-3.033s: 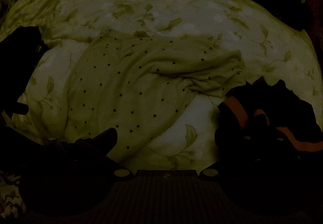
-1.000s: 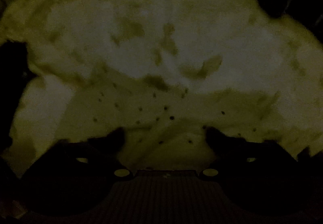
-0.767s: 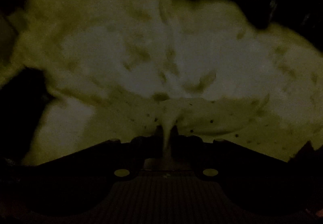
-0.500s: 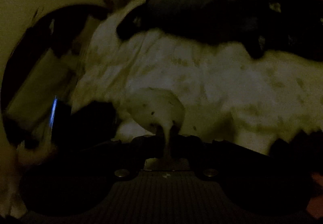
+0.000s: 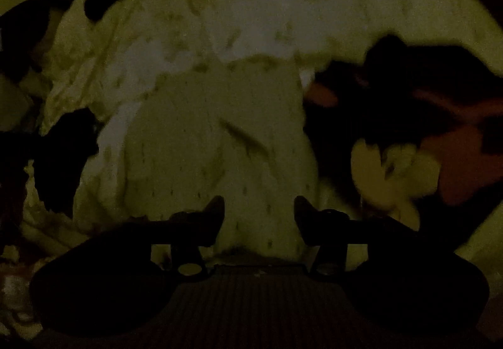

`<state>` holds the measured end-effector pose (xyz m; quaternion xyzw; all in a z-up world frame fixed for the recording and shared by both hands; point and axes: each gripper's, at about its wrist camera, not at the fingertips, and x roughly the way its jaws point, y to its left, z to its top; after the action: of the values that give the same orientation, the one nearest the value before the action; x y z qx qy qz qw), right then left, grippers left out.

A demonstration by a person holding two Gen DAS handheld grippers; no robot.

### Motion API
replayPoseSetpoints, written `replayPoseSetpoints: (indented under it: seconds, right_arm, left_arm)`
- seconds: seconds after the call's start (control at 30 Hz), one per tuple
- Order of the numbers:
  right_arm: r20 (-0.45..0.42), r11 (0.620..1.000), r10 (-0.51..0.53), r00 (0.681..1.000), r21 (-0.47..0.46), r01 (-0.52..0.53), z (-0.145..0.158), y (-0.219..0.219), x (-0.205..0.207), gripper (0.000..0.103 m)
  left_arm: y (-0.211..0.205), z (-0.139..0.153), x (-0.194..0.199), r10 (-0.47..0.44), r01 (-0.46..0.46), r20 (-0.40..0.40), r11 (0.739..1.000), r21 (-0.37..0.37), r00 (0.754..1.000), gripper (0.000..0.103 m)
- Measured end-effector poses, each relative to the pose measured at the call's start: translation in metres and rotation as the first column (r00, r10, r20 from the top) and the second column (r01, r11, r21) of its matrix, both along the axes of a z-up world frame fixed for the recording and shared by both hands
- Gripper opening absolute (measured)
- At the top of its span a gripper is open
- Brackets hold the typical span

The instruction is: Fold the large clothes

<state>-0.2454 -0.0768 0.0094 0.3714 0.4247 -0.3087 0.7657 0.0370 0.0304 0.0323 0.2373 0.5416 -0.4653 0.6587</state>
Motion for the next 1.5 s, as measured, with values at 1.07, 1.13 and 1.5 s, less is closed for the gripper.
replayPoseSetpoints:
  seconds: [1.07,1.13,1.5]
  right_arm:
    - [0.097,0.970,-0.237,0.967,-0.038,0.242,0.027,-0.007,-0.052,0.004]
    - [0.098,0.972,-0.224,0.970,-0.043,0.229,0.029,-0.004,-0.046,0.004]
    - [0.200,0.971,-0.190,0.961,-0.103,0.214,0.058,-0.022,-0.041,0.003]
  left_arm:
    - [-0.182,-0.081,-0.061,-0.242,0.255,-0.142,0.964,0.076,0.960,0.103]
    - [-0.187,-0.080,-0.080,-0.324,0.331,-0.122,0.942,0.046,0.938,0.079]
    - [-0.102,0.008,0.024,-0.073,0.076,0.038,0.993,-0.094,0.997,0.037]
